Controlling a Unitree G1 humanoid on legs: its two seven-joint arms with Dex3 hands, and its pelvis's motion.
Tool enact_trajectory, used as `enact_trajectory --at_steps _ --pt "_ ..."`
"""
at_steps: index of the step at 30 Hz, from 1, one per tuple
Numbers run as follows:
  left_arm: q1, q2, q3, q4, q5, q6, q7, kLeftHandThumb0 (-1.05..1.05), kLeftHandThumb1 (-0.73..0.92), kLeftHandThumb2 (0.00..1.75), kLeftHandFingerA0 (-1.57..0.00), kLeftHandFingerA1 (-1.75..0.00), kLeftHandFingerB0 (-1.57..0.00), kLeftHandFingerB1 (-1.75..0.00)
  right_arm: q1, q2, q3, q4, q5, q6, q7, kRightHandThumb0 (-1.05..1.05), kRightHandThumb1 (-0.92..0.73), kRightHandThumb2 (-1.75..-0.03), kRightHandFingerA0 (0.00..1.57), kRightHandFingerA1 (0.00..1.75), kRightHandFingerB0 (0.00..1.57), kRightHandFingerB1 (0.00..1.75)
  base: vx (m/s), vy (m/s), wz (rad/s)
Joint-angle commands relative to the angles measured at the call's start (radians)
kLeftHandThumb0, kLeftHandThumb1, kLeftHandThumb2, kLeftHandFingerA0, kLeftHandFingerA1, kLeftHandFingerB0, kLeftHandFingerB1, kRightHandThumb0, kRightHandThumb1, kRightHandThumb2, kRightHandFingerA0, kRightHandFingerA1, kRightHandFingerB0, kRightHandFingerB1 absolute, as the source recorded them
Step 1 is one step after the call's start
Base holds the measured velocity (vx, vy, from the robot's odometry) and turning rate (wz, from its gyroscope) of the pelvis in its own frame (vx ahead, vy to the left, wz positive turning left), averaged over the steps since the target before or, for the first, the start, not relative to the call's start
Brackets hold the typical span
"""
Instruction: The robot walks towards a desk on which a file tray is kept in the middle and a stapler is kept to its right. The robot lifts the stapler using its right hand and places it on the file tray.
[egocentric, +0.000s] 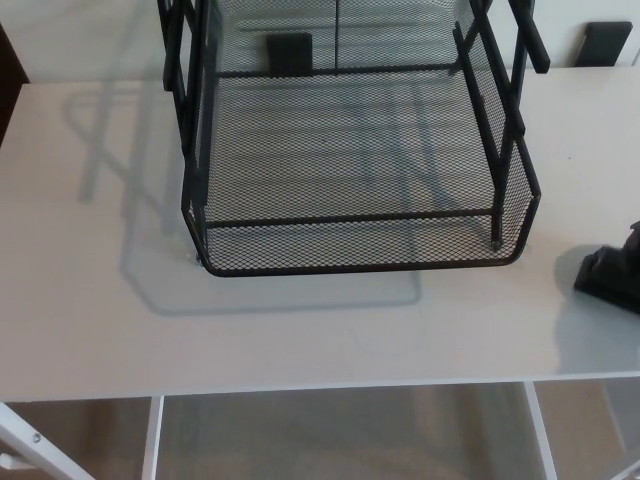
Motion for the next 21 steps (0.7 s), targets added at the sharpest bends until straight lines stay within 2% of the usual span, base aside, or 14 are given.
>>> enact_trajectory --at_steps 1,2,3,4,5,6,8,9,11,12,14,17,18,21 --pt "-0.002 0.02 -0.015 0.015 0.015 0.006 0.015 -0.93 0.83 1.36 -0.2 -0.8 -0.1 -0.56 0.147 -0.009 0.06 0.11 -0.263 -0.205 -0.771 -0.31 -0.44 -0.86 1.18 1.37 0.83 0.8 0.0 0.0 0.0" --pt "0.0 0.02 -0.014 0.012 0.014 0.004 0.014 -0.94 0.92 1.1 -0.3 -0.93 0.0 -0.55 0.147 -0.011 0.062 0.118 -0.264 -0.226 -0.809 -0.25 -0.64 -0.59 0.87 1.71 0.87 0.78 0.0 0.0 0.0" --pt "0.002 0.02 -0.018 0.011 0.018 0.003 0.016 -0.95 0.82 1.37 -0.23 -0.83 -0.1 -0.57 0.148 -0.015 0.062 0.119 -0.266 -0.24 -0.833 -0.23 -0.62 -0.59 0.89 1.74 0.86 0.89 0.0 0.0 0.0" --pt "0.002 0.02 -0.018 0.011 0.018 0.003 0.016 -0.95 0.82 1.37 -0.23 -0.83 -0.1 -0.57 0.147 -0.016 0.064 0.122 -0.265 -0.243 -0.839 -0.23 -0.62 -0.59 0.89 1.74 0.86 0.89 0.0 0.0 0.0" --pt "-0.005 0.02 -0.01 0.019 0.009 0.012 0.016 -0.94 0.82 1.37 -0.22 -0.82 -0.1 -0.56 0.147 -0.019 0.06 0.128 -0.263 -0.279 -0.885 -0.22 -0.6 -0.68 0.89 1.41 0.83 1.15 0.0 0.0 0.0" --pt "-0.008 0.02 -0.006 0.017 0.003 0.022 0.011 -0.95 0.81 1.36 -0.21 -0.82 -0.09 -0.56 0.139 -0.022 0.076 0.139 -0.285 -0.277 -0.928 -0.17 -0.59 -0.64 0.94 1.22 0.87 1.08 0.0 0.0 0.0" --pt "-0.009 0.021 -0.003 0.024 0.001 0.02 0.014 -0.94 0.92 1.07 -0.31 -0.95 0.0 -0.54 0.138 -0.023 0.073 0.126 -0.281 -0.274 -0.924 -0.15 -0.6 -0.67 0.84 1.57 0.74 1.31 0.0 0.0 0.0" --pt "-0.009 0.021 -0.001 0.027 0.0 0.02 0.013 -0.96 0.8 1.35 -0.22 -0.82 -0.1 -0.57 0.135 -0.022 0.072 0.134 -0.279 -0.293 -0.954 -0.11 -0.55 -0.68 0.84 1.64 0.77 1.38 0.0 0.0 0.0" --pt "-0.004 0.023 -0.008 0.027 0.007 0.013 0.01 -0.94 0.92 1.08 -0.3 -0.93 0.0 -0.54 0.134 -0.016 0.054 0.14 -0.251 -0.319 -0.963 -0.1 -0.54 -0.75 0.92 1.57 0.75 1.38 0.0 0.0 0.0" --pt "0.001 0.022 -0.008 0.019 0.006 0.014 0.008 -0.93 0.92 1.07 -0.28 -0.91 0.0 -0.5 0.136 -0.02 0.044 0.134 -0.239 -0.322 -0.952 -0.06 -0.52 -0.81 0.95 1.13 0.77 1.5 0.0 0.0 0.0" --pt "0.011 0.022 -0.012 0.005 0.009 0.013 0.006 -0.94 0.92 1.09 -0.29 -0.91 0.0 -0.51 0.14 -0.026 0.022 0.124 -0.212 -0.34 -0.932 -0.05 -0.49 -0.88 1.02 0.93 0.79 1.47 0.0 0.0 0.0" --pt "0.009 0.023 -0.014 0.018 0.013 0.02 0.018 -0.94 0.92 1.08 -0.32 -0.93 0.0 -0.53 0.143 -0.033 0.006 0.121 -0.207 -0.352 -0.968 -0.09 -0.51 -0.9 0.98 1.52 0.8 1.42 0.0 0.0 0.0" --pt "0.013 0.022 -0.011 0.012 0.01 0.015 0.015 -0.92 0.92 1.07 -0.31 -0.93 0.0 -0.55 0.142 -0.038 -0.001 0.115 -0.201 -0.356 -0.961 -0.14 -0.5 -0.75 0.99 1.23 0.85 1.37 0.0 0.0 0.0" --pt "0.014 0.023 -0.013 0.025 0.013 0.011 0.02 -0.92 0.92 1.06 -0.32 -0.94 0.0 -0.58 0.14 -0.052 -0.014 0.105 -0.192 -0.361 -0.941 -0.11 -0.54 -0.8 0.97 1.57 0.78 1.4 0.0 0.0 0.0"
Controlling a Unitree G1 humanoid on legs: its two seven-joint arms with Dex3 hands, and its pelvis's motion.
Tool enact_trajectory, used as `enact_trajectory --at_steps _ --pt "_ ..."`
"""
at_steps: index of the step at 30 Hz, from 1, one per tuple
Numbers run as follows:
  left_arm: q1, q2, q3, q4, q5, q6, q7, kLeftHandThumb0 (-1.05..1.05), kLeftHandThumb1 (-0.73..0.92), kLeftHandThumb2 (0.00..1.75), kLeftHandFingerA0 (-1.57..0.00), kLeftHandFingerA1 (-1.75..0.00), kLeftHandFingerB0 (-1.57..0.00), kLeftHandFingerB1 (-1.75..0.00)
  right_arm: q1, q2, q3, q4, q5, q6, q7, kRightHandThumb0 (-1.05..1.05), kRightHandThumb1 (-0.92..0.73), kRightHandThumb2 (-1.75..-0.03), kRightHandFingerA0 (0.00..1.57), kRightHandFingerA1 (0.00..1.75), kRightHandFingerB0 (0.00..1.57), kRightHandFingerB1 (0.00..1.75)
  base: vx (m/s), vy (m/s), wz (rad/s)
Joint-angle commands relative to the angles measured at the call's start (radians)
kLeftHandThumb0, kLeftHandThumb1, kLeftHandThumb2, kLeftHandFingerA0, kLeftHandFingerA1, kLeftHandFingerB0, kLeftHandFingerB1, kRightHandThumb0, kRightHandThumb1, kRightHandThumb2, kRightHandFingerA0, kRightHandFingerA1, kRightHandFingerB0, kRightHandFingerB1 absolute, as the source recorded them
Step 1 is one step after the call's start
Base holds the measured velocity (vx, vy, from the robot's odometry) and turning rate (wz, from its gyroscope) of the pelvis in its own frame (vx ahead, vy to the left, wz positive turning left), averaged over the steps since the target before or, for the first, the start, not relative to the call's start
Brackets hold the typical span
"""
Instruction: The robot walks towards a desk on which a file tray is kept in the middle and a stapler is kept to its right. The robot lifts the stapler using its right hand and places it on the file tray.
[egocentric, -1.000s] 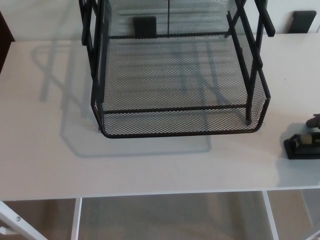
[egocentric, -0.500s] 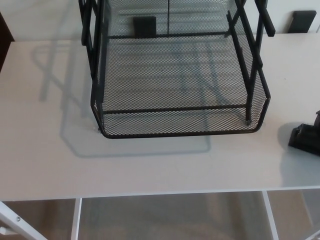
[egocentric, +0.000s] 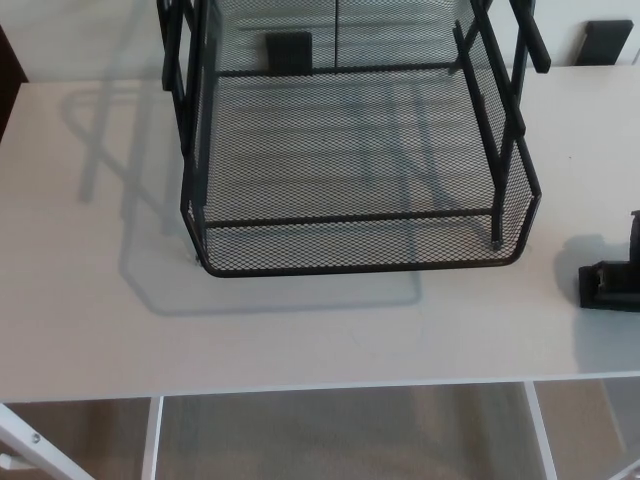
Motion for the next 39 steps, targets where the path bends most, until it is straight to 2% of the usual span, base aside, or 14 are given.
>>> enact_trajectory --at_steps 1,3,4,10,11,12,20,21,24,25,29,33,36,39 --pt "0.009 0.024 -0.012 0.03 0.017 0.016 0.028 -0.92 0.92 1.06 -0.32 -0.94 0.0 -0.58 0.094 -0.061 -0.044 0.054 -0.157 -0.283 -0.611 -0.11 -0.54 -0.8 0.97 1.57 0.78 1.4 0.0 0.0 0.0" --pt "0.017 0.026 -0.008 0.028 0.011 0.006 0.012 -0.93 0.92 1.08 -0.3 -0.92 0.0 -0.56 0.08 -0.079 -0.073 0.036 -0.137 -0.292 -0.583 -0.15 -0.48 -0.94 1.22 1.37 1.01 1.23 0.0 0.0 0.0" --pt "0.024 0.026 -0.013 0.017 0.015 0.008 0.017 -0.92 0.92 1.08 -0.32 -0.94 0.0 -0.58 0.067 -0.093 -0.094 0.032 -0.119 -0.315 -0.578 -0.09 -0.58 -0.79 0.9 1.75 0.79 1.5 0.0 0.0 0.0" --pt "0.029 0.024 -0.01 0.019 0.005 0.007 0.012 -0.93 0.92 1.08 -0.33 -0.95 0.0 -0.57 0.014 -0.137 -0.186 -0.047 -0.066 -0.322 -0.474 -0.08 -0.54 -0.9 0.84 1.7 0.74 1.5 0.0 0.0 0.0" --pt "0.029 0.023 -0.014 0.018 0.009 0.01 0.017 -0.92 0.8 1.33 -0.3 -0.85 -0.08 -0.61 -0.002 -0.145 -0.212 -0.076 -0.05 -0.311 -0.434 -0.15 -0.47 -0.99 1.17 1.33 0.94 1.16 0.0 0.0 0.0" --pt "0.03 0.022 -0.013 0.016 0.008 0.011 0.019 -0.93 0.92 1.08 -0.33 -0.96 0.0 -0.58 -0.017 -0.149 -0.23 -0.099 -0.052 -0.293 -0.419 -0.12 -0.55 -0.85 0.88 1.73 0.76 1.46 0.0 0.0 0.0" --pt "0.042 0.018 -0.014 0.025 0.005 -0.01 0.006 -0.96 0.92 1.05 -0.29 -0.91 0.0 -0.64 -0.273 -0.164 -0.295 -0.072 -0.097 -0.273 -0.357 -0.16 -0.55 -0.73 0.9 1.75 0.66 1.56 0.0 0.0 0.0" --pt "0.041 0.016 0.0 0.02 -0.011 0.005 0.005 -0.92 0.92 1.07 -0.3 -0.92 0.0 -0.59 -0.343 -0.157 -0.3 -0.051 -0.091 -0.274 -0.33 -0.26 -0.5 -0.95 1.23 1.39 0.89 1.18 0.0 0.0 0.0" --pt "0.046 0.016 0.002 0.009 -0.015 0.017 0.002 -0.92 0.92 1.07 -0.28 -0.91 0.0 -0.59 -0.435 -0.151 -0.294 -0.024 -0.1 -0.274 -0.287 -0.17 -0.61 -0.76 0.94 1.74 0.82 1.12 0.0 0.0 0.0" --pt "0.044 0.016 0.0 0.014 -0.012 0.015 0.004 -0.92 0.92 1.08 -0.27 -0.89 0.0 -0.56 -0.476 -0.145 -0.29 -0.015 -0.101 -0.289 -0.284 -0.22 -0.62 -0.86 0.9 1.75 0.69 1.53 0.0 0.0 0.0" --pt "0.051 0.017 0.01 0.025 -0.02 0.004 -0.004 -0.93 0.92 1.06 -0.28 -0.92 0.0 -0.58 -0.605 -0.109 -0.275 0.014 -0.092 -0.321 -0.243 -0.19 -0.57 -0.94 0.92 1.75 0.65 1.62 0.0 0.0 0.0" --pt "0.069 0.016 -0.003 -0.004 -0.008 0.001 -0.003 -0.93 0.92 1.07 -0.28 -0.92 0.0 -0.62 -0.718 -0.047 -0.245 0.037 -0.118 -0.297 -0.23 -0.19 -0.54 -0.96 0.96 1.75 0.73 1.52 0.0 0.0 0.0" --pt "0.073 0.011 0.003 -0.017 -0.016 0.018 0.0 -0.93 0.92 1.08 -0.29 -0.93 0.0 -0.61 -0.782 0.003 -0.225 0.006 -0.116 -0.248 -0.129 -0.25 -0.63 -0.71 0.93 1.73 0.83 0.98 0.0 0.0 0.0" --pt "0.068 0.011 0.005 0.007 -0.015 0.003 0.001 -0.93 0.79 1.34 -0.3 -0.85 -0.1 -0.63 -0.855 0.062 -0.199 0.046 -0.121 -0.313 -0.159 -0.18 -0.52 -0.96 0.93 1.75 0.73 1.58 0.0 0.0 0.0"
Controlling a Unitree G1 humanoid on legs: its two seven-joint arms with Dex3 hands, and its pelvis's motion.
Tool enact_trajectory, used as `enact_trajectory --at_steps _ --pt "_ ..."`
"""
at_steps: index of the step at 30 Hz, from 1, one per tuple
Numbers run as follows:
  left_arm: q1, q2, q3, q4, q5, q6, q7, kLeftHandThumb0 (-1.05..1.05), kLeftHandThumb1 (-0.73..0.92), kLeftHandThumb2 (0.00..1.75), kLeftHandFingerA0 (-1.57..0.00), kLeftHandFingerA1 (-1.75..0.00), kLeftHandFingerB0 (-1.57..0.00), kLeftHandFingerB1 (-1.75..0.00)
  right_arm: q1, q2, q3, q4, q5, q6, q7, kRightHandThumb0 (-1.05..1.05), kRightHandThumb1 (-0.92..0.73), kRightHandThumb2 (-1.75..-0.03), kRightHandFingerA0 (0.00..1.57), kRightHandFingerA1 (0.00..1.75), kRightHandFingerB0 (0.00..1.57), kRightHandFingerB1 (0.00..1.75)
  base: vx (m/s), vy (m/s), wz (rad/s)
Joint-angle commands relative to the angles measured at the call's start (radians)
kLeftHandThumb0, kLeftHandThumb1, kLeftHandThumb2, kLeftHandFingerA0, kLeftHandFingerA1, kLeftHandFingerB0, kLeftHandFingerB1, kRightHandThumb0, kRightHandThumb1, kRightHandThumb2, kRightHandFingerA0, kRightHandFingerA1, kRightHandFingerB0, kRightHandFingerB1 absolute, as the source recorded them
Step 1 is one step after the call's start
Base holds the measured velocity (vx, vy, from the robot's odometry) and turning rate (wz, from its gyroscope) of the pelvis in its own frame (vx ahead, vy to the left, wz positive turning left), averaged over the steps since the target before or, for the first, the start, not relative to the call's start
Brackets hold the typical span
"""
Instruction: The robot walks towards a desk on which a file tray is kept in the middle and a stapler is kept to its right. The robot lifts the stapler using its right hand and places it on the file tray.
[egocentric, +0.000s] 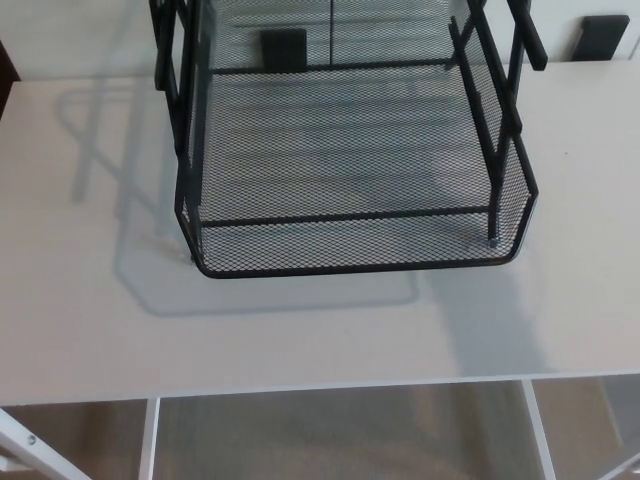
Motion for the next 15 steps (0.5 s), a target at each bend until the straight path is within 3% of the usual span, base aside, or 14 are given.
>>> enact_trajectory --at_steps 1,2,3,4,5,7,8,9,10,11,12,13,14,15 --pt "0.012 0.013 0.009 0.012 -0.008 0.005 0.002 -0.93 0.8 1.34 -0.3 -0.86 -0.1 -0.64 -0.177 0.094 0.034 0.04 -0.042 -0.069 0.031 -0.19 -0.55 -0.95 0.93 1.75 0.69 1.65 0.0 0.0 0.0" --pt "0.007 0.015 0.007 0.018 -0.005 0.009 0.003 -0.92 0.79 1.33 -0.32 -0.86 -0.09 -0.64 -0.2 0.116 0.043 0.046 -0.044 -0.067 0.045 -0.22 -0.56 -0.89 0.92 1.75 0.73 1.52 0.0 0.0 0.0" --pt "0.005 0.016 0.006 0.02 -0.005 0.009 0.004 -0.92 0.79 1.33 -0.32 -0.86 -0.09 -0.64 -0.208 0.122 0.046 0.05 -0.047 -0.068 0.045 -0.22 -0.56 -0.89 0.92 1.75 0.73 1.52 0.0 0.0 0.0" --pt "0.009 0.016 0.005 0.017 -0.004 0.003 -0.003 -0.93 0.8 1.34 -0.32 -0.86 -0.1 -0.62 -0.217 0.164 0.054 0.025 -0.029 -0.059 0.081 -0.23 -0.61 -0.92 0.89 1.75 0.64 1.63 0.0 0.0 0.0" --pt "0.01 0.015 0.004 0.016 -0.004 0.002 -0.004 -0.92 0.8 1.34 -0.31 -0.85 -0.1 -0.62 -0.222 0.189 0.062 0.008 -0.028 -0.056 0.094 -0.24 -0.64 -0.78 0.85 1.75 0.73 1.32 0.0 0.0 0.0" --pt "0.007 0.013 0.004 0.016 -0.004 0.005 -0.001 -0.92 0.8 1.34 -0.31 -0.85 -0.1 -0.62 -0.224 0.201 0.066 0.002 -0.042 -0.06 0.093 -0.24 -0.64 -0.78 0.85 1.75 0.73 1.32 0.0 0.0 0.0" --pt "0.007 0.013 0.001 0.018 0.0 0.004 0.008 -0.94 0.92 1.04 -0.3 -0.94 0.0 -0.65 -0.207 0.24 0.08 -0.04 -0.046 -0.041 0.111 -0.24 -0.63 -0.82 0.82 1.75 0.66 1.59 0.0 0.0 0.0" --pt "-0.001 0.009 -0.001 0.023 0.002 0.005 0.015 -0.95 0.92 1.04 -0.31 -0.94 0.0 -0.64 -0.19 0.263 0.084 -0.075 -0.039 -0.02 0.149 -0.28 -0.68 -0.65 0.86 1.75 0.7 1.34 0.0 0.0 0.0" --pt "-0.003 0.005 0.009 0.023 -0.011 0.006 0.004 -0.93 0.92 1.05 -0.32 -0.96 0.0 -0.62 -0.17 0.288 0.1 -0.095 -0.031 -0.04 0.171 -0.33 -0.47 -0.92 1.19 1.34 0.8 0.93 0.0 0.0 0.0" --pt "-0.008 0.006 0.012 0.028 -0.014 0.01 0.006 -0.94 0.92 1.03 -0.33 -0.96 0.0 -0.62 -0.159 0.306 0.104 -0.104 -0.014 -0.041 0.202 -0.23 -0.64 -0.67 0.9 1.75 0.73 1.22 0.0 0.0 0.0" --pt "-0.01 0.004 0.011 0.027 -0.012 0.012 0.008 -0.91 0.79 1.32 -0.34 -0.87 -0.09 -0.61 -0.143 0.323 0.109 -0.112 -0.015 -0.038 0.206 -0.24 -0.62 -0.71 0.89 1.75 0.7 1.38 0.0 0.0 0.0" --pt "-0.01 0.003 0.01 0.026 -0.012 0.012 0.009 -0.91 0.79 1.32 -0.34 -0.87 -0.09 -0.61 -0.136 0.329 0.108 -0.117 -0.02 -0.036 0.206 -0.24 -0.62 -0.71 0.89 1.75 0.7 1.38 0.0 0.0 0.0" --pt "-0.009 0.002 0.012 0.025 -0.014 0.012 0.007 -0.91 0.79 1.33 -0.33 -0.86 -0.08 -0.62 -0.124 0.342 0.112 -0.119 -0.018 -0.031 0.223 -0.21 -0.58 -0.83 0.85 1.75 0.63 1.55 0.0 0.0 0.0" --pt "-0.004 0.0 0.015 0.02 -0.017 0.009 0.003 -0.94 0.92 1.05 -0.3 -0.94 0.0 -0.64 -0.105 0.368 0.124 -0.11 -0.014 -0.031 0.235 -0.21 -0.59 -0.78 0.86 1.75 0.69 1.46 0.0 0.0 0.0"
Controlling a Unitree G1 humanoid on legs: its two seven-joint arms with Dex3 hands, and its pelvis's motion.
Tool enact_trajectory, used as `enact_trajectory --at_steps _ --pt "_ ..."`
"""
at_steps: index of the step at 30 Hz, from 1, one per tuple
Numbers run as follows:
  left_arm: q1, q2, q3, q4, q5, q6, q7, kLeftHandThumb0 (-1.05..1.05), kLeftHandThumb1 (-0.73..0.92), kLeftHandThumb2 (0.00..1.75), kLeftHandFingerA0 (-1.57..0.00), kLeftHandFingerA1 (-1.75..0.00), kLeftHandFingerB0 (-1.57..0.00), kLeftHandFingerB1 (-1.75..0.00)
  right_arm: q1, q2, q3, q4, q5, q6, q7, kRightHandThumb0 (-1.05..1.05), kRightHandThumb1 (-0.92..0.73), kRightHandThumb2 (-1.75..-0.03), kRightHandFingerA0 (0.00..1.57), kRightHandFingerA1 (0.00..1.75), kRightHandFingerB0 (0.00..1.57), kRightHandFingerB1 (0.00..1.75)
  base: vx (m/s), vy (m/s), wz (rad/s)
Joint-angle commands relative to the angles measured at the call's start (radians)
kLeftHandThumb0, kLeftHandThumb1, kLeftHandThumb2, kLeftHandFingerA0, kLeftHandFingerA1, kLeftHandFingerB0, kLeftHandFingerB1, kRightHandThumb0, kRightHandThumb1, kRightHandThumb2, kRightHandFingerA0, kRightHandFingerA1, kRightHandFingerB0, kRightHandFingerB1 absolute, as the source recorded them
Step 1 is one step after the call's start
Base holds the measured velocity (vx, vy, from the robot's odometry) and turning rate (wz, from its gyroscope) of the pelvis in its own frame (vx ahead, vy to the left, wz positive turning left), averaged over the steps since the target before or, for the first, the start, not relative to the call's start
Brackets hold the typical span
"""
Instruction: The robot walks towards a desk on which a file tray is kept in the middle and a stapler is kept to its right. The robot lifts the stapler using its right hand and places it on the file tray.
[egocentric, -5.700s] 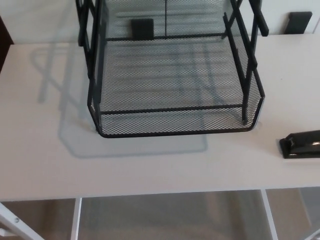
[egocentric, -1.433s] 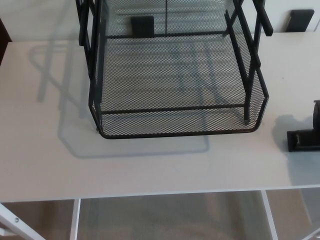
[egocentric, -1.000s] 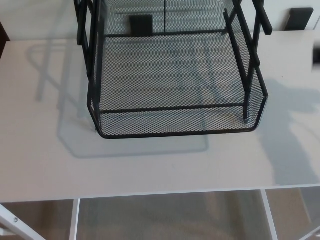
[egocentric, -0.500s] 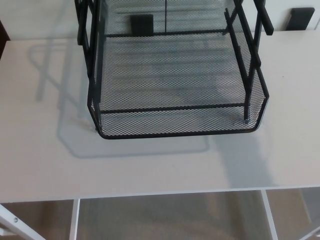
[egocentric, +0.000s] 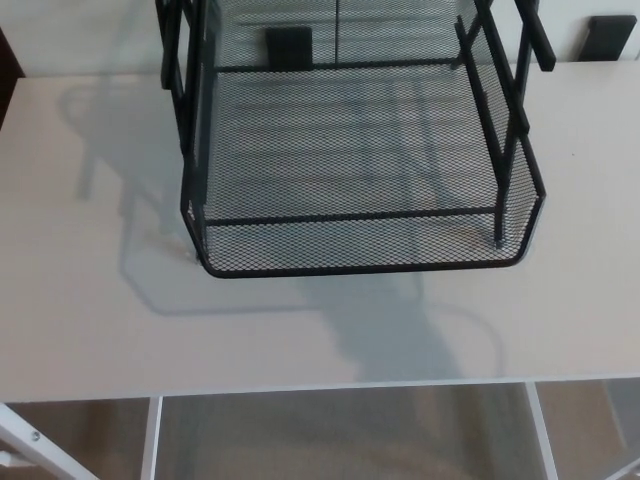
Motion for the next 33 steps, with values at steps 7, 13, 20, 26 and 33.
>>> enact_trajectory --at_steps 7,13,20,26,33 --pt "0.016 -0.003 -0.007 -0.012 0.002 0.001 0.005 -0.94 0.92 1.07 -0.34 -0.97 0.0 -0.61 0.124 0.127 0.039 0.05 -0.01 0.05 0.131 -0.12 -0.52 -0.99 1.07 1.71 0.69 1.43 0.0 0.0 0.0" --pt "0.016 -0.002 -0.01 -0.006 0.002 0.004 0.012 -0.87 0.78 1.32 -0.35 -0.87 -0.07 -0.64 0.224 0.143 0.048 0.083 0.011 0.053 0.194 -0.15 -0.54 -0.95 0.87 1.72 0.76 1.52 0.0 0.0 0.0" --pt "0.014 -0.009 -0.019 -0.02 0.003 0.01 0.013 -0.93 0.8 1.33 -0.36 -0.87 -0.11 -0.66 0.352 0.169 0.063 0.075 0.002 0.062 0.201 -0.19 -0.67 -0.78 0.81 1.75 0.66 1.53 0.0 0.0 0.0" --pt "0.0 -0.006 -0.023 -0.001 0.004 0.011 0.021 -0.88 0.78 1.32 -0.41 -0.91 -0.1 -0.68 0.389 0.182 0.065 0.122 -0.002 0.058 0.189 -0.17 -0.61 -0.95 0.83 1.75 0.69 1.51 0.0 0.0 0.0" --pt "-0.007 -0.006 -0.029 0.01 0.01 0.009 0.023 -0.92 0.8 1.34 -0.38 -0.88 -0.1 -0.64 0.42 0.197 0.052 0.121 0.033 0.058 0.218 -0.17 -0.63 -0.92 0.8 1.75 0.68 1.56 0.0 0.0 0.0"
